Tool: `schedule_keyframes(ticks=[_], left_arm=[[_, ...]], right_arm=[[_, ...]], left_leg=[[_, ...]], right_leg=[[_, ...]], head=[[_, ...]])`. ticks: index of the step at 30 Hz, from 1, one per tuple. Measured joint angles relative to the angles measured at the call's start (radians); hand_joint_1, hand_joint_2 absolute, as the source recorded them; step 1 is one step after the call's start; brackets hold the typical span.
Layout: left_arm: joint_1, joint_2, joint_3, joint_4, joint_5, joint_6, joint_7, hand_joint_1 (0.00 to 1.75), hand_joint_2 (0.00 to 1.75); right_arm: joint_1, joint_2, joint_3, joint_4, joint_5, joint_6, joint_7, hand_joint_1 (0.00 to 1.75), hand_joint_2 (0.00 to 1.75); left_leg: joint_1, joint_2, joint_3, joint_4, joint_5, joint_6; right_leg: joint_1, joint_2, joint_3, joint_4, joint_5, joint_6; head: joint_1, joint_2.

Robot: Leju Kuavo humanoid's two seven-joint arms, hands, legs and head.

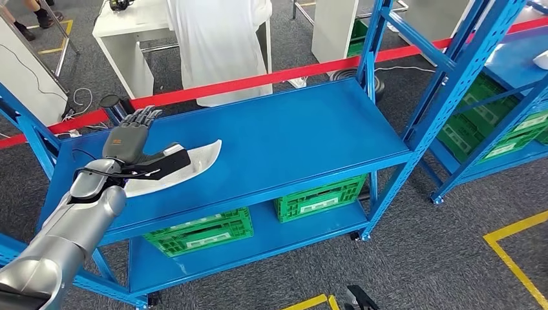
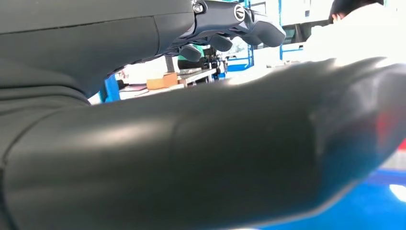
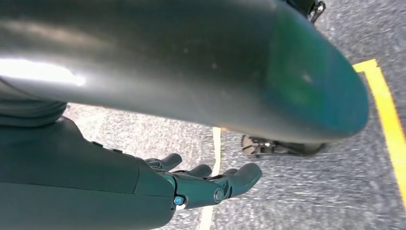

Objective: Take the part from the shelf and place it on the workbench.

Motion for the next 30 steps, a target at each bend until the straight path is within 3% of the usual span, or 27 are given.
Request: schedule_keyframes(ticks=[1, 3, 7, 9, 11, 12, 13, 14, 16, 17, 19, 22, 30], left_arm=[[0.000, 0.001, 0.000, 0.001, 0.001, -0.001, 0.000, 0.00, 0.00], [0.000, 0.003, 0.000, 0.003, 0.008, -0.011, -0.003, 0.00, 0.00], [0.000, 0.005, 0.000, 0.003, 0.045, -0.067, -0.022, 0.00, 0.00], [-0.001, 0.005, 0.000, 0.002, 0.058, -0.089, -0.032, 0.00, 0.00], [0.006, 0.004, 0.000, 0.003, 0.063, -0.101, -0.038, 0.00, 0.00], [0.011, 0.004, 0.000, 0.003, 0.063, -0.105, -0.040, 0.00, 0.00], [0.015, 0.004, 0.000, 0.003, 0.063, -0.111, -0.041, 0.00, 0.00], [0.018, 0.004, 0.000, 0.004, 0.064, -0.117, -0.043, 0.00, 0.00], [0.020, 0.003, 0.000, 0.005, 0.065, -0.134, -0.044, 0.00, 0.00], [0.021, 0.003, 0.000, 0.006, 0.067, -0.144, -0.045, 0.00, 0.00], [0.026, 0.006, 0.000, 0.009, 0.076, -0.173, -0.056, 0.00, 0.00], [0.036, 0.016, 0.000, 0.013, 0.097, -0.223, -0.096, 0.00, 0.00], [0.069, 0.061, 0.000, -0.008, 0.141, -0.232, -0.187, 0.00, 0.00]], right_arm=[[0.000, 0.000, 0.000, 0.000, 0.000, 0.000, 0.000, 0.00, 0.00], [-0.003, 0.000, -0.001, 0.000, 0.001, 0.000, 0.001, 0.00, 0.00], [-0.005, 0.000, -0.003, 0.000, 0.004, 0.000, 0.002, 0.00, 0.00], [-0.006, 0.000, -0.005, 0.000, 0.005, 0.000, 0.002, 0.00, 0.00], [-0.007, 0.000, -0.007, 0.000, 0.006, 0.000, 0.001, 0.00, 0.00], [-0.006, 0.000, -0.008, 0.000, 0.006, 0.000, 0.001, 0.00, 0.00], [-0.005, 0.000, -0.008, 0.000, 0.007, 0.000, 0.000, 0.00, 0.00], [-0.004, 0.000, -0.008, 0.000, 0.007, 0.000, 0.000, 0.00, 0.00], [-0.005, -0.001, -0.008, 0.000, 0.009, 0.000, 0.001, 0.00, 0.00], [-0.006, -0.001, -0.008, 0.000, 0.009, 0.000, 0.002, 0.00, 0.00], [-0.007, -0.001, -0.008, 0.000, 0.010, 0.000, 0.002, 0.00, 0.00], [-0.006, -0.001, -0.010, 0.000, 0.009, 0.000, 0.005, 0.00, 0.00], [-0.004, -0.001, -0.024, 0.000, -0.002, -0.003, 0.016, 0.00, 0.00]], left_leg=[[0.000, 0.002, 0.016, -0.069, 0.056, 0.002], [-0.004, 0.003, 0.038, -0.149, 0.125, 0.013], [-0.006, 0.001, 0.049, -0.162, 0.122, 0.043], [-0.004, 0.000, 0.062, -0.169, 0.114, 0.055], [-0.006, 0.000, 0.070, -0.168, 0.103, 0.062], [-0.007, 0.000, 0.074, -0.166, 0.097, 0.063], [-0.008, 0.000, 0.078, -0.164, 0.090, 0.062], [-0.008, -0.001, 0.083, -0.160, 0.083, 0.061], [-0.010, -0.003, 0.090, -0.150, 0.069, 0.055], [-0.012, -0.004, 0.091, -0.144, 0.063, 0.051], [-0.017, -0.006, 0.089, -0.139, 0.056, 0.050], [-0.019, -0.006, 0.092, -0.145, 0.058, 0.055], [-0.018, -0.004, 0.100, -0.159, 0.062, 0.037]], right_leg=[[-0.001, 0.000, 0.016, 0.002, -0.012, 0.005], [-0.001, 0.002, 0.031, 0.002, -0.031, 0.018], [-0.003, -0.001, 0.030, 0.007, -0.056, 0.041], [-0.004, -0.005, -0.018, 0.094, -0.095, 0.047], [-0.002, -0.005, -0.109, 0.236, -0.138, 0.048], [-0.002, -0.005, -0.146, 0.281, -0.138, 0.048], [-0.001, -0.005, -0.167, 0.289, -0.117, 0.048], [-0.001, -0.005, -0.167, 0.256, -0.076, 0.046], [0.001, -0.006, -0.130, 0.127, 0.013, 0.042], [0.002, -0.006, -0.110, 0.074, 0.036, 0.038], [0.003, -0.005, -0.093, 0.031, 0.042, 0.035], [0.003, -0.002, -0.090, 0.025, 0.042, 0.031], [0.004, 0.000, -0.089, 0.025, 0.039, 0.021]], head=[[0.000, 0.000], [-0.002, 0.000], [-0.001, 0.000], [0.003, 0.000], [0.006, 0.000], [0.007, 0.000], [0.007, 0.000], [0.007, 0.000], [0.008, 0.000], [0.007, 0.000], [0.007, 0.000], [0.006, 0.000], [0.006, 0.000]])
